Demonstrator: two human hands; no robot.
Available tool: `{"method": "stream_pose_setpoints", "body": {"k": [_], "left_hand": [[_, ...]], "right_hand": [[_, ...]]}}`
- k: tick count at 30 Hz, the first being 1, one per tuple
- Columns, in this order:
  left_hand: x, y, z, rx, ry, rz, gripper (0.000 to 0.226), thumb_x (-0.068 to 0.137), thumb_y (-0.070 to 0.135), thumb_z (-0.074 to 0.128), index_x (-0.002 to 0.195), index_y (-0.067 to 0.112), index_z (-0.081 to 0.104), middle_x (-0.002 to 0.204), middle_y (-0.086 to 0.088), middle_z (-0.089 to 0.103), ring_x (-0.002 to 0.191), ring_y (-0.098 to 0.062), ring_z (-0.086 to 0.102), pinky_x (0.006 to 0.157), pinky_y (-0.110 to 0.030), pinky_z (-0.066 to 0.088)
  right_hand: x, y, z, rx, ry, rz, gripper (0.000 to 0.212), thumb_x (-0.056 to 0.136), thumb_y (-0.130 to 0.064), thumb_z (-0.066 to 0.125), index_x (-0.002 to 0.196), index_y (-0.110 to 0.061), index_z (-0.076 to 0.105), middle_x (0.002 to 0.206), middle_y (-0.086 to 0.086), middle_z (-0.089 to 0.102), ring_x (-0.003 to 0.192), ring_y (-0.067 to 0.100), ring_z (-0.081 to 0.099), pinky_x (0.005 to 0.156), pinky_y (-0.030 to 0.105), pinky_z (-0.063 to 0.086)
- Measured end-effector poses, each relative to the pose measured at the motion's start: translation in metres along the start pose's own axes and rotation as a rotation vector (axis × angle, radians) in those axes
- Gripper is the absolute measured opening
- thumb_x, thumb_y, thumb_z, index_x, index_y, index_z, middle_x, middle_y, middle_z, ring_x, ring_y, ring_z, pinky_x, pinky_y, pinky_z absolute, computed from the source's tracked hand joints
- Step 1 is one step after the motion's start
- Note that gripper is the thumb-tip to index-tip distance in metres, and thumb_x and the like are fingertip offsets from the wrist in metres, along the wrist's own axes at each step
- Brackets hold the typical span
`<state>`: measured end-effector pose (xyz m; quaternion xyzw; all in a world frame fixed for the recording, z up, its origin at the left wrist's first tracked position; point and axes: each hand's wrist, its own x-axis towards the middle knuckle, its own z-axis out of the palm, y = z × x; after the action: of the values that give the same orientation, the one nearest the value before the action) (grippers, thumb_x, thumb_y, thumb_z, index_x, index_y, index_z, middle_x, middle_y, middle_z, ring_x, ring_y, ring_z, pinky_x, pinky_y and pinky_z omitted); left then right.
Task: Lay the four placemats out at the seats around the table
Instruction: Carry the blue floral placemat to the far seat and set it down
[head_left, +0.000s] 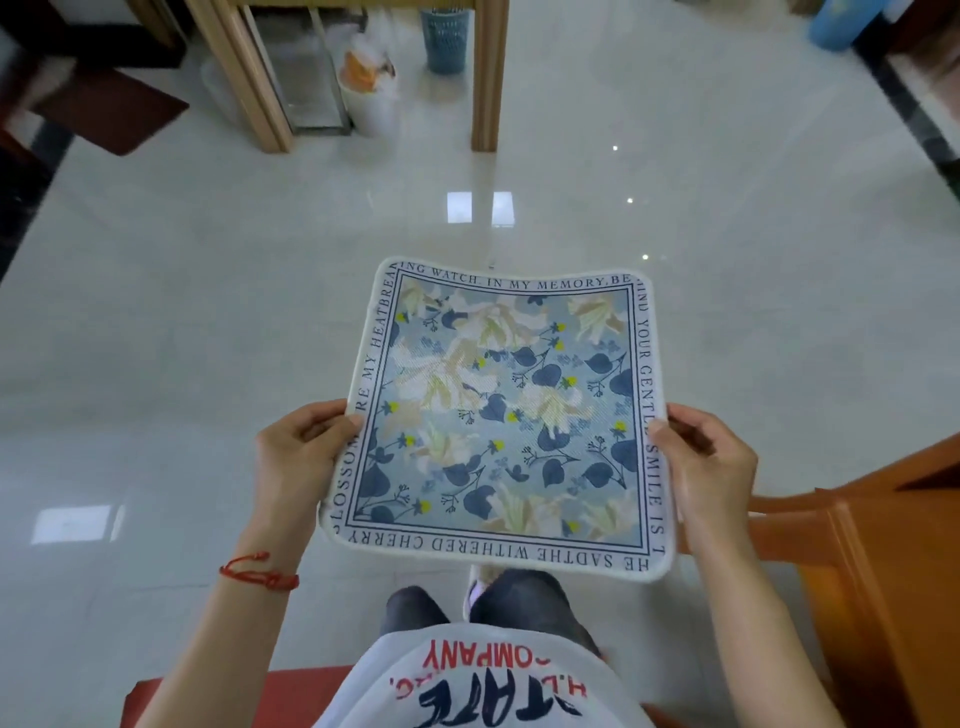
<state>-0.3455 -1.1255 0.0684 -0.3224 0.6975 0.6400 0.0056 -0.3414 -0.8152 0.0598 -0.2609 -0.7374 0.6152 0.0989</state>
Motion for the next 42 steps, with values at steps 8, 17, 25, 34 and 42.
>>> {"method": "stream_pose_setpoints", "body": {"k": [8,17,25,34,42], "left_hand": [[0.068,0.056,0.075,0.031,-0.025,0.012,0.011,0.079,0.008,0.069,0.088,0.013,0.07,0.075,-0.002,0.071,0.054,-0.006,0.066,0.05,-0.02,0.053],[0.165,0.12,0.171,0.127,-0.14,0.055,0.012,0.078,0.006,0.069,0.086,0.014,0.07,0.075,-0.001,0.071,0.055,-0.005,0.065,0.062,-0.025,0.059],[0.245,0.185,0.273,0.251,-0.351,0.114,0.012,0.078,0.007,0.07,0.085,0.017,0.069,0.081,-0.005,0.07,0.063,-0.015,0.067,0.061,-0.026,0.057],[0.256,0.215,0.39,0.371,-0.646,0.172,0.012,0.077,0.007,0.071,0.082,0.018,0.068,0.075,-0.002,0.068,0.055,-0.008,0.065,0.055,-0.018,0.056],[0.223,0.218,0.484,0.474,-0.86,0.205,0.015,0.077,0.009,0.072,0.077,0.023,0.067,0.076,-0.004,0.07,0.059,-0.015,0.066,0.054,-0.022,0.056]], "right_hand": [[0.092,-0.024,0.014,0.017,0.049,0.004,0.02,0.08,0.002,0.064,0.095,-0.01,0.065,0.069,-0.011,0.066,0.061,-0.006,0.061,0.058,0.007,0.047],[0.183,-0.041,0.037,0.085,0.219,0.084,0.021,0.081,0.003,0.062,0.081,-0.018,0.063,0.076,-0.003,0.063,0.057,-0.008,0.059,0.056,0.005,0.045],[0.245,-0.053,0.045,0.162,0.452,0.142,0.02,0.081,0.001,0.063,0.082,-0.019,0.064,0.077,0.0,0.064,0.06,-0.003,0.061,0.061,0.01,0.05],[0.255,-0.052,0.013,0.221,0.771,0.256,0.024,0.08,0.0,0.064,0.08,-0.024,0.063,0.075,-0.003,0.067,0.061,0.001,0.063,0.061,0.016,0.054],[0.254,-0.037,-0.032,0.219,0.995,0.308,0.026,0.08,0.002,0.064,0.081,-0.023,0.064,0.065,-0.018,0.068,0.06,-0.001,0.063,0.059,0.012,0.051]]}}
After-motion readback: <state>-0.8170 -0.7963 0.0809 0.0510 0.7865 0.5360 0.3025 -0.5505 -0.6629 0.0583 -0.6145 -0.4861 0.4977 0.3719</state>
